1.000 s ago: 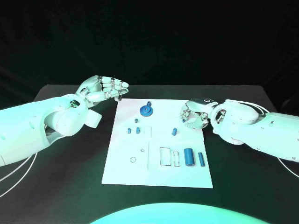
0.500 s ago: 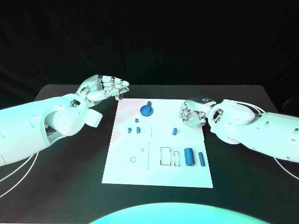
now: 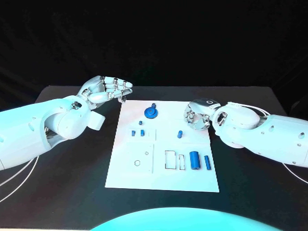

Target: Assemble the parts on the task board

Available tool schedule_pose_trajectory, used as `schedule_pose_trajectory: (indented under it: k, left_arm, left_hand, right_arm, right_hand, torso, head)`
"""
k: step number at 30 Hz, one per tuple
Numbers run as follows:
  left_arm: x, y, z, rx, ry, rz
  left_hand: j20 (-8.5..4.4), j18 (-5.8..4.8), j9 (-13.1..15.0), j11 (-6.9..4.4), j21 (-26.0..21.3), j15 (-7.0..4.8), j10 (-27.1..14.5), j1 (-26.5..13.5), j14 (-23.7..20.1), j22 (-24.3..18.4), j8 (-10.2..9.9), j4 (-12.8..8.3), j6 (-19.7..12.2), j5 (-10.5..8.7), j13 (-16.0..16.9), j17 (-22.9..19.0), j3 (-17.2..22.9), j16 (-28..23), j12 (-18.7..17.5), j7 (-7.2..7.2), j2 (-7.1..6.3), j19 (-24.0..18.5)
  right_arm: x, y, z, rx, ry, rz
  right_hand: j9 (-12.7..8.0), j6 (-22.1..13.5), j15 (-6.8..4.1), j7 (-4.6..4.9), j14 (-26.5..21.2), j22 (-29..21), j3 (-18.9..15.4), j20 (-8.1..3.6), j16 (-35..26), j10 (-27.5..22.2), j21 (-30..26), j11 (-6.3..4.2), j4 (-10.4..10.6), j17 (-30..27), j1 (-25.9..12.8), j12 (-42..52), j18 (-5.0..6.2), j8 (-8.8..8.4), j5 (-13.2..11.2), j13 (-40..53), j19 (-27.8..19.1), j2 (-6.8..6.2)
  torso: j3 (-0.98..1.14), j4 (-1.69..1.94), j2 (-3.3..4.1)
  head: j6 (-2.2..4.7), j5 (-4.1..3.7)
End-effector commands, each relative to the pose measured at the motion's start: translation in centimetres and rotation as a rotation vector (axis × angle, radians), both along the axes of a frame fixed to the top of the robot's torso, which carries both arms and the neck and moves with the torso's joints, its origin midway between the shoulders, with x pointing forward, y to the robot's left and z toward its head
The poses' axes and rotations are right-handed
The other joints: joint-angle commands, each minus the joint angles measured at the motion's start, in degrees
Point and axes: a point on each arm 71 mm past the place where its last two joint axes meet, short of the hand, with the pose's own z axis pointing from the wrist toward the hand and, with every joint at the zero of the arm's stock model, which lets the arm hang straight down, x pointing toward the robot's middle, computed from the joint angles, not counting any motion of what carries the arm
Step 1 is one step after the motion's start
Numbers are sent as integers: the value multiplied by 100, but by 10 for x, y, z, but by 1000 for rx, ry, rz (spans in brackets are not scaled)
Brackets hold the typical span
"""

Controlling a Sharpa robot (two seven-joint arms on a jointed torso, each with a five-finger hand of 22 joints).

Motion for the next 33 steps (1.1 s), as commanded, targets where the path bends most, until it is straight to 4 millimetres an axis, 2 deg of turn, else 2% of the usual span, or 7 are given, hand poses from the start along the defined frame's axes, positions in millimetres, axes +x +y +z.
schedule_pose_trajectory:
  k: [1, 6, 8, 11, 16, 29, 33]
  left_arm:
    - [0, -1, 2, -12, -4, -3]
    - [-1, -1, 2, -11, -4, -2]
    - [-1, -1, 2, -11, -4, -2]
    - [-1, -1, 2, -10, -4, -1]
    - [-1, -1, 2, -10, -5, 2]
    - [1, 1, 1, -11, -7, 14]
    - [2, 1, 1, -13, -7, 19]
  left_hand:
    - [-25, 80, 8, -17, -28, -31, 5, -13, -5, -5, 21, -36, 27, -7, 5, -5, 12, -29, 36, 4, 49, 1]
    - [-27, 80, 9, -16, -28, -31, -7, -12, -3, -4, 22, -42, 25, -8, 9, -6, 10, -30, 46, 4, 55, 4]
    - [-27, 80, 9, -16, -28, -31, -7, -12, -3, -4, 22, -42, 25, -8, 9, -6, 10, -30, 46, 4, 55, 4]
    - [-28, 79, 9, -14, -28, -30, -19, -15, -3, -4, 22, -43, 22, -8, 10, -7, 7, -31, 49, 6, 55, 5]
    - [-27, 74, 12, -5, -37, -21, -60, -57, -3, -9, 22, -29, 13, -17, 20, -11, -17, -36, 74, 11, 58, 4]
    - [-27, 74, 12, -5, -41, -21, -71, -57, -5, -10, 21, -33, 9, -17, 22, -12, -19, -38, 79, 10, 58, 3]
    - [-26, 74, 13, -4, -44, -20, -83, -59, -7, -12, 22, -33, 7, -16, 24, -13, -20, -40, 83, 10, 61, 2]
  right_arm:
    - [-8, 3, -17, -96, 55, 13]
    - [-9, 5, -16, -119, 32, 14]
    - [-9, 6, -16, -125, 19, 15]
    - [-9, 7, -15, -123, -4, 16]
    - [-10, 8, -12, -99, -38, 19]
    - [-12, 6, -1, -24, -116, 8]
    - [-11, 5, 4, 6, -137, 4]
  right_hand:
    - [17, 40, -50, -5, 418, 697, 13, -17, 39, 104, 42, -35, -63, 248, 80, 28, -67, 24, 32, 39, 84, 92]
    - [41, 57, -63, -9, 412, 728, 79, -34, 41, 161, 80, -44, -185, 225, 146, 18, -73, 35, 49, 47, 92, 99]
    - [52, 78, -69, -17, 409, 751, 116, -40, 40, 201, 113, -52, -241, 212, 170, 21, -79, 44, 52, 55, 100, 106]
    - [68, 118, -76, -36, 404, 767, 149, -47, 28, 253, 131, -66, -274, 184, 162, 25, -82, 61, 50, 64, 103, 116]
    - [88, 153, -99, -86, 400, 808, 178, -68, 21, 279, 191, -101, -292, 148, 88, -3, -92, 70, -12, 62, 118, 117]
    - [105, 187, -115, -91, 396, 833, 206, -78, 0, 337, 227, -113, -322, 104, 73, 6, -100, 82, -41, 71, 130, 126]
    - [109, 196, -119, -94, 393, 830, 219, -81, -9, 351, 217, -116, -339, 88, 77, 5, -97, 85, -44, 73, 125, 124]
  torso:
    - [2, 0, -6]
    - [-4, 5, -4]
    - [-4, 6, -5]
    - [-1, 1, -8]
    - [0, 2, -3]
    - [-2, -2, -9]
    - [0, -1, -15]
  head:
    - [-2, 17]
    - [-24, 3]
    - [0, 4]
    - [-25, 2]
    - [-27, -6]
    - [16, -12]
    - [0, -19]
